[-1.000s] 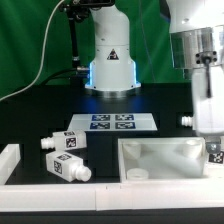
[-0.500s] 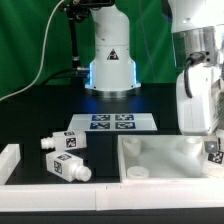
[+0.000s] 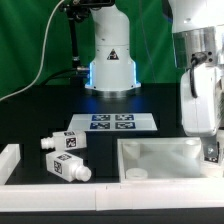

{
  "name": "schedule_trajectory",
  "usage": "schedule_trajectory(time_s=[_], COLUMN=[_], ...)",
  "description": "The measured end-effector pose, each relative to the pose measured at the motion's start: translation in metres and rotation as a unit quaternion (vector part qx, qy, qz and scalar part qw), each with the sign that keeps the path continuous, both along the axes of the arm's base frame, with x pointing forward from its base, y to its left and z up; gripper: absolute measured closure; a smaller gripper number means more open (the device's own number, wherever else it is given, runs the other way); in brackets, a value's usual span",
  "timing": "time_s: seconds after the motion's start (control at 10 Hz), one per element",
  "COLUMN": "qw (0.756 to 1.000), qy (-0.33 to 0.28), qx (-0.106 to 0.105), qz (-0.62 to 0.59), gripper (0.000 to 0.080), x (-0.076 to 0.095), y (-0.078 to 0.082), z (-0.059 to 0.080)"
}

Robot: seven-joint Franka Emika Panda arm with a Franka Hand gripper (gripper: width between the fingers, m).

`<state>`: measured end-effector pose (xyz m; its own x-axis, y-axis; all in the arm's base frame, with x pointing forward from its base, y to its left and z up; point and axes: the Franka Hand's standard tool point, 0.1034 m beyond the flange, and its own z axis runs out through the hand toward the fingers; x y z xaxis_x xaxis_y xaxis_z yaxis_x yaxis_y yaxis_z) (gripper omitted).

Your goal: Assemble one leg

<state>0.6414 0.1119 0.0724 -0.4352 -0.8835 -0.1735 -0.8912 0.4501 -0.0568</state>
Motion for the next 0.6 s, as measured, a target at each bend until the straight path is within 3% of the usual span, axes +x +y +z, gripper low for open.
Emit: schedule_trajectory(time_s=[0.1, 0.3, 0.6], qw=[0.996, 0.980, 0.956], qy=[-0.014, -0.014, -0.026], qx=[-0.015, -0.022, -0.033], qz=[0.092, 0.197, 0.290], gripper=[0.0189, 0.0156, 0.0150], x=[0.0005, -0.0019, -0.0018], y=[0.0004, 0.0088, 0.0081], z=[0.0001, 0.0003, 0.0001])
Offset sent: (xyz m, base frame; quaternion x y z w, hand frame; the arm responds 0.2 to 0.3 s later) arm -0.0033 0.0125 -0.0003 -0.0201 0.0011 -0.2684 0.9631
